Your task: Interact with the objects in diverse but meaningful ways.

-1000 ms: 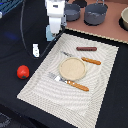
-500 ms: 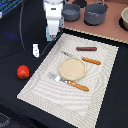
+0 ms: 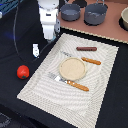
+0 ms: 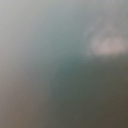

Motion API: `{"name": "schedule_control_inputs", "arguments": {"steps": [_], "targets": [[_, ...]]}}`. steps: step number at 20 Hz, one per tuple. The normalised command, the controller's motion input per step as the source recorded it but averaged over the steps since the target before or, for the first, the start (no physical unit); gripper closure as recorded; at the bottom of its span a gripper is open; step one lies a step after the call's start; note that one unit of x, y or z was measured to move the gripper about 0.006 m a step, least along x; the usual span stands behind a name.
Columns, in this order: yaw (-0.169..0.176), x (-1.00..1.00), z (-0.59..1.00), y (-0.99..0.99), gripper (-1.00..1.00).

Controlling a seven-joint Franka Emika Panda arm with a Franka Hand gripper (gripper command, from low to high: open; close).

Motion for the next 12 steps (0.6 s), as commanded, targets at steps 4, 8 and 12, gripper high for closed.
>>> {"name": "schedule_control_inputs", "arguments": {"steps": [4, 8, 12], "targets": [[0.014, 0.17, 0.16, 0.19, 1.00], [0.021, 0.16, 0.06, 0.15, 1.00], [0.021, 0.12, 0.19, 0.07, 1.00]]}}
